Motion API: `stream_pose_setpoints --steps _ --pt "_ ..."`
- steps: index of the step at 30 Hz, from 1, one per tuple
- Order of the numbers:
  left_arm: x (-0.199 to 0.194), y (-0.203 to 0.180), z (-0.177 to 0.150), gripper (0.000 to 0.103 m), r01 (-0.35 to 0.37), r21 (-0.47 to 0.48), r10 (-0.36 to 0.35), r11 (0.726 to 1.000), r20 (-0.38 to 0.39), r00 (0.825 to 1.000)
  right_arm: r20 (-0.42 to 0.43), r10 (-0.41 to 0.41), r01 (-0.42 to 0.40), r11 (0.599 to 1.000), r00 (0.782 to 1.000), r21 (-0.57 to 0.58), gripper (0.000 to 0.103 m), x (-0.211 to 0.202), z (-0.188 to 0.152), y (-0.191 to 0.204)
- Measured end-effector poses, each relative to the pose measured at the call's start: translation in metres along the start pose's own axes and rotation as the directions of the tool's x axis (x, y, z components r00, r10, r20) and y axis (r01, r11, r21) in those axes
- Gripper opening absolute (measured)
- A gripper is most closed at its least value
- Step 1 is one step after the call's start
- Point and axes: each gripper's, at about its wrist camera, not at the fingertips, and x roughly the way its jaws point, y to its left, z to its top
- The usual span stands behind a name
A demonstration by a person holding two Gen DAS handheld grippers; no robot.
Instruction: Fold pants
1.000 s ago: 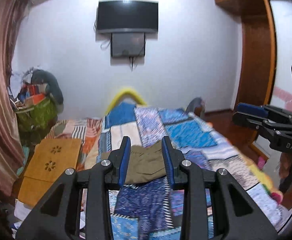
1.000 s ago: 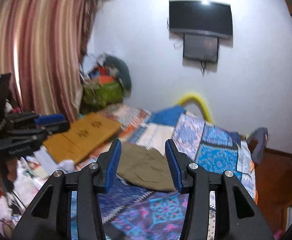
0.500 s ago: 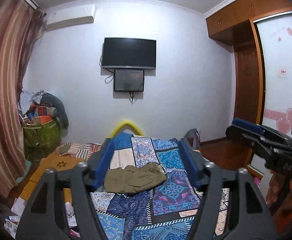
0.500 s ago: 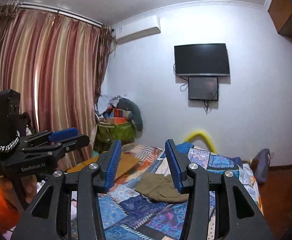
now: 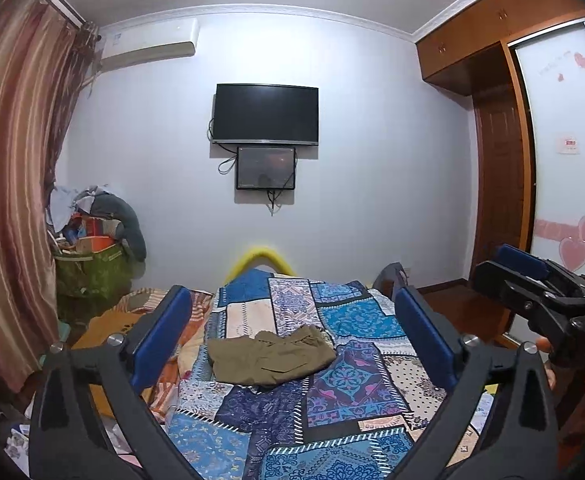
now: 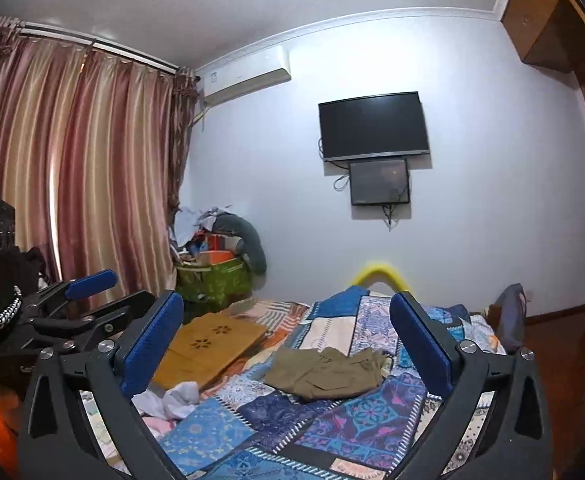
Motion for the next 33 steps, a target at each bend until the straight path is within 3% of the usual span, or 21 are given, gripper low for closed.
stream_pose_setpoints --steps 33 --pt "0.016 0.004 -0.015 0.103 -0.001 -0.003 0.001 1.000 -0.033 0.999 -0.049 -0.059 0.058 0.998 0.997 -0.030 0.103 -0.012 -0.005 0.002"
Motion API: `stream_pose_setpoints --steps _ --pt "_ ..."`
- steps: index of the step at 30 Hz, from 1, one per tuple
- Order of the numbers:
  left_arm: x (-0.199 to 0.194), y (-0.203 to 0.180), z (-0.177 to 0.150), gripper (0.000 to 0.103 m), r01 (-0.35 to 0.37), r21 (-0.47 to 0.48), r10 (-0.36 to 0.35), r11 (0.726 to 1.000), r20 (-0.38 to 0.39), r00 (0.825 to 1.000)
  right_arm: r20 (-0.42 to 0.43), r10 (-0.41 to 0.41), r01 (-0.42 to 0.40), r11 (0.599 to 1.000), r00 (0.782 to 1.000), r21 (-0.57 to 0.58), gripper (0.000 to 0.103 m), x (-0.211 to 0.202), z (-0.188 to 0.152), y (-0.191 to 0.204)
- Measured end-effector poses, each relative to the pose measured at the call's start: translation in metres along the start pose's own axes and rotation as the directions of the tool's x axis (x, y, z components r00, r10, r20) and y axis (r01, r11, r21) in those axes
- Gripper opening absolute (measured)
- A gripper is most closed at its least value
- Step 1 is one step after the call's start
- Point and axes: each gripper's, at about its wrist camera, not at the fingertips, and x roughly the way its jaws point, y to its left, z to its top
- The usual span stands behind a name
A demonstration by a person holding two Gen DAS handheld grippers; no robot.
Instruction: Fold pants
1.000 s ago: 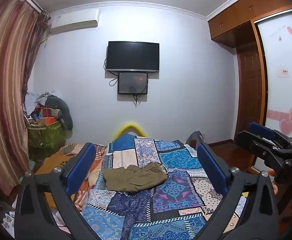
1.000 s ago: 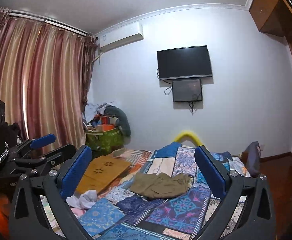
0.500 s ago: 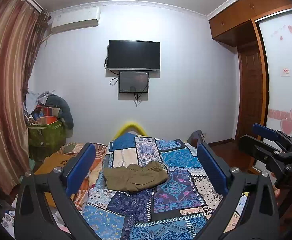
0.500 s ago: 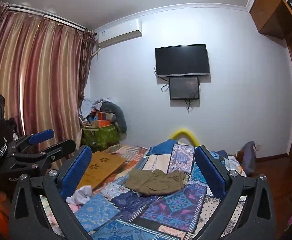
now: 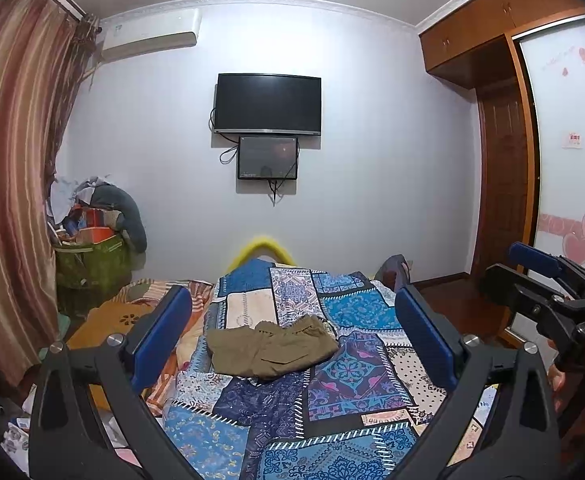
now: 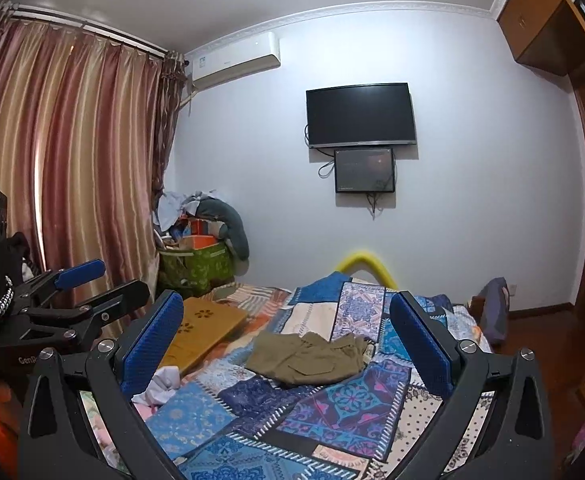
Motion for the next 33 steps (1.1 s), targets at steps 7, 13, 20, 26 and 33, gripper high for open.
stream_pose_setpoints --steps 7,13,20,26,33 --pt "0.0005 0.0023 -0.0011 0.103 0.006 -0.006 -0.006 1.000 -0.004 1.000 0.000 -0.008 0.008 1.000 1.000 -0.008 0.103 -0.0021 -0.0013 0.0017" --pt "0.0006 0.0022 -0.0008 0.103 0.008 -0.005 -0.008 1.000 -0.003 1.000 0.002 -0.010 0.010 1.000 1.000 -0.008 0.103 -0.0026 -0.0012 0.0018" --pt "-0.0005 0.0014 0.0006 0.103 0.011 0.002 -0.011 1.000 0.003 1.000 0.002 -0.010 0.010 1.000 1.000 -0.002 0.103 -0.0025 -0.0004 0.0011" --pt "-0.0011 -0.0007 0.0013 0.103 0.017 0.010 -0.017 1.000 0.003 1.000 0.003 -0.011 0.011 1.000 1.000 0.005 0.103 -0.0017 -0.0003 -0.0016" --pt "-0.0013 -0.0023 0.0020 0.103 0.029 0.008 -0.029 1.000 -0.009 1.000 0.008 -0.017 0.017 1.000 1.000 0.008 0.103 -0.0042 -0.0022 -0.0027"
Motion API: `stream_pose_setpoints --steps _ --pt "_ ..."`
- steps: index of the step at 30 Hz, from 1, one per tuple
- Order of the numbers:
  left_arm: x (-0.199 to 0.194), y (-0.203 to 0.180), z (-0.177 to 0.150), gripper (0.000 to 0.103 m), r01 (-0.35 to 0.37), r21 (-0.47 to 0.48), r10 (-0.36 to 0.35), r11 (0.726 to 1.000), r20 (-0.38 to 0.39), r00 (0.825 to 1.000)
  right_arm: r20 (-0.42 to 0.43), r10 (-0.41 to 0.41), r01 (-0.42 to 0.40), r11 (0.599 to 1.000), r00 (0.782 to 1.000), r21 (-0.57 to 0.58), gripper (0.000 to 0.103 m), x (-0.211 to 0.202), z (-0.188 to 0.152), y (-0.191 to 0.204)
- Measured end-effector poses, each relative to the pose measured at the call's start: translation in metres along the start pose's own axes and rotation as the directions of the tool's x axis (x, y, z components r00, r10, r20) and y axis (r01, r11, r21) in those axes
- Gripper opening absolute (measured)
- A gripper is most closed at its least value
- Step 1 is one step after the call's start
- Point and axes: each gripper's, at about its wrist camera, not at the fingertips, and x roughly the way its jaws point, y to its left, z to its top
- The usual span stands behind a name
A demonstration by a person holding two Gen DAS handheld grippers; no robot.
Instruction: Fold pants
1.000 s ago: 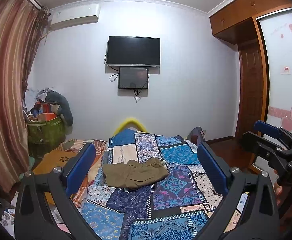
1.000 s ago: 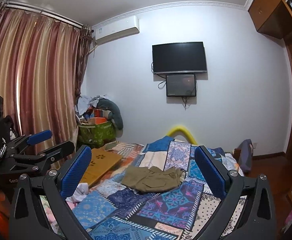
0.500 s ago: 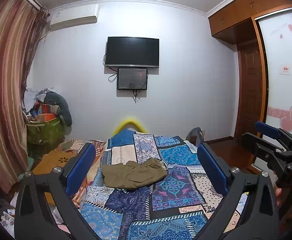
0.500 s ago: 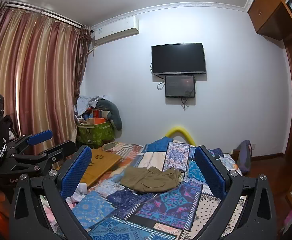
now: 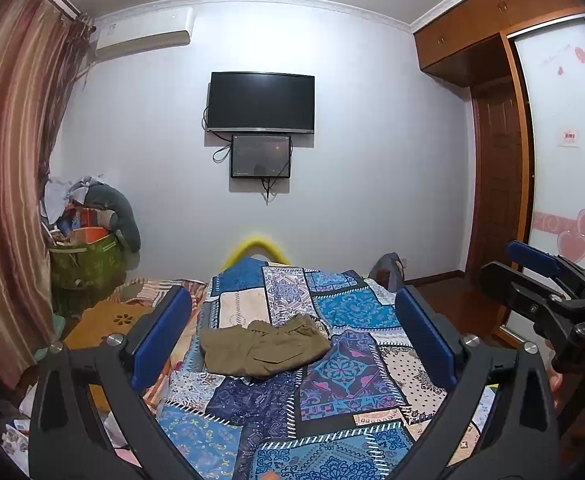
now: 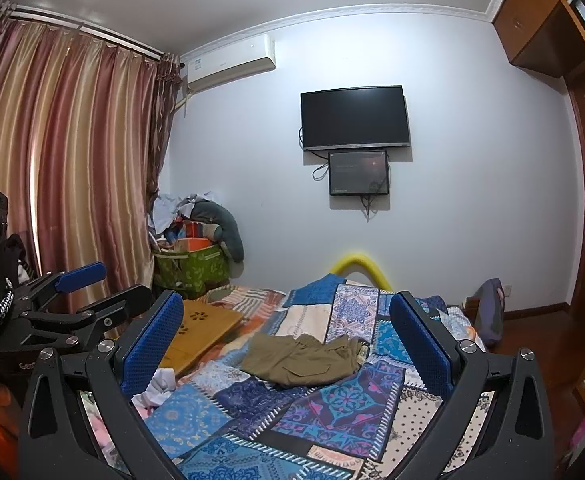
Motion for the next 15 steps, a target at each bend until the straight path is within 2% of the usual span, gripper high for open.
stream_pose_setpoints --steps 15 --pt "-0.0006 -0.0038 0.0017 0.103 0.020 0.003 -0.020 1.000 -0.007 1.000 0.004 -0.005 0.005 1.000 1.000 0.007 0.103 -0.0023 -0.0012 0.0005"
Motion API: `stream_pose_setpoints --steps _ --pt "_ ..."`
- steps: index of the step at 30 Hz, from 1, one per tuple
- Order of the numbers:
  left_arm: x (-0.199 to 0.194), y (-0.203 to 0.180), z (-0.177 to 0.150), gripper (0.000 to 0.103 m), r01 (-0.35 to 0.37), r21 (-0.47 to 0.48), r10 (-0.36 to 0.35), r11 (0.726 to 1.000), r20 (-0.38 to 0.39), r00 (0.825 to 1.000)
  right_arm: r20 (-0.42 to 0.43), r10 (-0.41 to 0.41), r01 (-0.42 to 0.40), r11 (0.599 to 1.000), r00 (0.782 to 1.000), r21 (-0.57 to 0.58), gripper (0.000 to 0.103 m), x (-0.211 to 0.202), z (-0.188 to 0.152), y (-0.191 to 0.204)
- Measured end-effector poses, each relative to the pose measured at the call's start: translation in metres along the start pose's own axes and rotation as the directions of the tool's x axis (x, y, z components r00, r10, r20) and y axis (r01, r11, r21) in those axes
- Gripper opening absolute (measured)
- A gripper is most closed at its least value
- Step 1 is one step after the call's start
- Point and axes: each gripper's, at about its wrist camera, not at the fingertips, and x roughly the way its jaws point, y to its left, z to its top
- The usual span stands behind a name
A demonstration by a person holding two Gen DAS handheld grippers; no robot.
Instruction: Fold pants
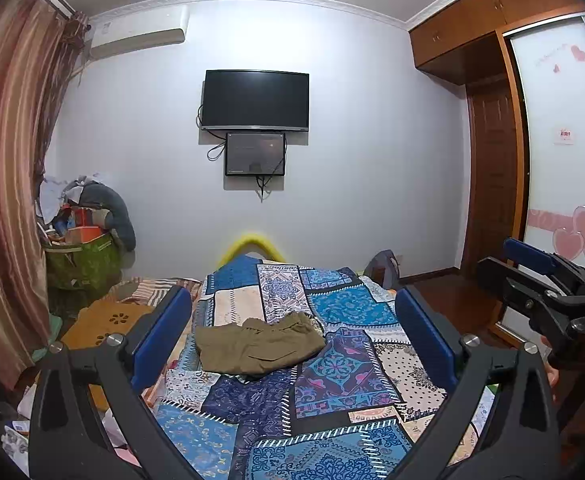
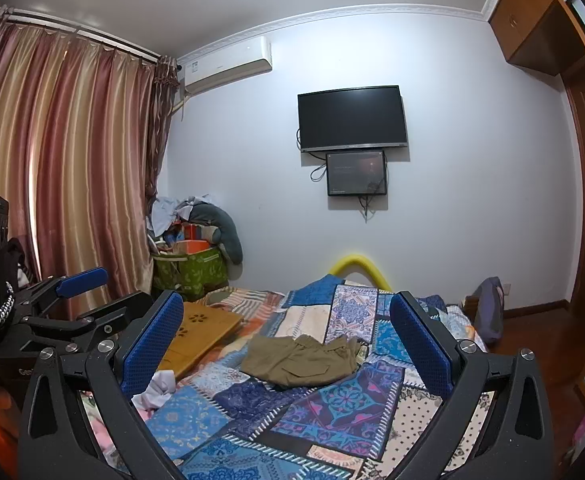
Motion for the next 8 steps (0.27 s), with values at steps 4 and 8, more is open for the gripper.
stream_pose_setpoints --steps 4,8 --pt "-0.0002 -0.0003 -0.0001 0.103 -0.003 0.002 0.003 1.000 0.001 1.000 -0.001 0.001 -0.001 1.000 1.000 0.004 0.103 0.0000 -0.0005 0.0003" --pt "0.0003 -0.0012 -0.0006 0.103 -0.001 0.001 0.001 1.000 -0.001 1.000 -0.001 0.001 -0.001 1.000 1.000 0.004 0.103 0.0005 -0.0002 0.0007"
